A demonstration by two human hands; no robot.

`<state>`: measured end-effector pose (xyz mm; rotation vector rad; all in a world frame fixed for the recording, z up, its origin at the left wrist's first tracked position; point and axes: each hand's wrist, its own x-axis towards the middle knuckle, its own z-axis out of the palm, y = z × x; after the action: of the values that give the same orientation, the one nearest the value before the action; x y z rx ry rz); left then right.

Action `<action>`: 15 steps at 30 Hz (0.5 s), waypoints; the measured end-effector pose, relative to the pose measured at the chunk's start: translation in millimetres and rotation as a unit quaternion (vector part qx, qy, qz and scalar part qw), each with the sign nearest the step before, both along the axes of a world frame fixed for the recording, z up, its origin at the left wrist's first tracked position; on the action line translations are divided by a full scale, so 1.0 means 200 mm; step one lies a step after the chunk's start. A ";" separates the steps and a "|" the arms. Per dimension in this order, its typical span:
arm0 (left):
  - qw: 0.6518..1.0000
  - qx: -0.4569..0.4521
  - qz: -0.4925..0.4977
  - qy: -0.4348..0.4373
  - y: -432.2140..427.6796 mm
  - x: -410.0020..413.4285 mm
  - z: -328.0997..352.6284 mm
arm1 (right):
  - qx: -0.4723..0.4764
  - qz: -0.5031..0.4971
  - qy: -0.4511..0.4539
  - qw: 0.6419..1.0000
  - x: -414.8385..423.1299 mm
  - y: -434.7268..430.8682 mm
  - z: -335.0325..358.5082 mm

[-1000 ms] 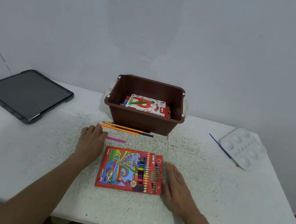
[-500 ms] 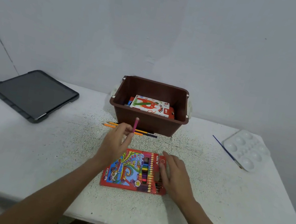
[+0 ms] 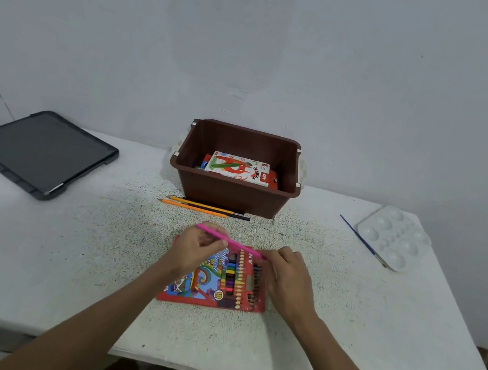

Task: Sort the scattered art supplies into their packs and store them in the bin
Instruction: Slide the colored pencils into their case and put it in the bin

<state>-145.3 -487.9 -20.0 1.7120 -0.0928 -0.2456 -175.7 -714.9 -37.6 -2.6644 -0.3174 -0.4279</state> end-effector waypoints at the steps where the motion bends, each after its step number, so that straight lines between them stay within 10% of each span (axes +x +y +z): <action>1: 0.999 0.044 0.011 -0.014 0.02 0.00 -0.02 | -0.015 -0.019 -0.003 1.000 0.00 -0.04 0.00; 7: 0.922 0.351 0.044 -0.158 0.25 0.00 -0.21 | -0.156 -0.115 -0.011 0.981 0.01 -0.33 0.01; 15: 0.882 0.444 -0.027 -0.159 0.37 -0.06 -0.36 | -0.241 -0.136 -0.016 0.961 0.01 -0.46 0.00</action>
<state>-156.3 -414.2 -91.1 2.6645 -0.3054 -0.0305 -173.7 -807.2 -38.1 -3.1991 -0.0638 -0.5336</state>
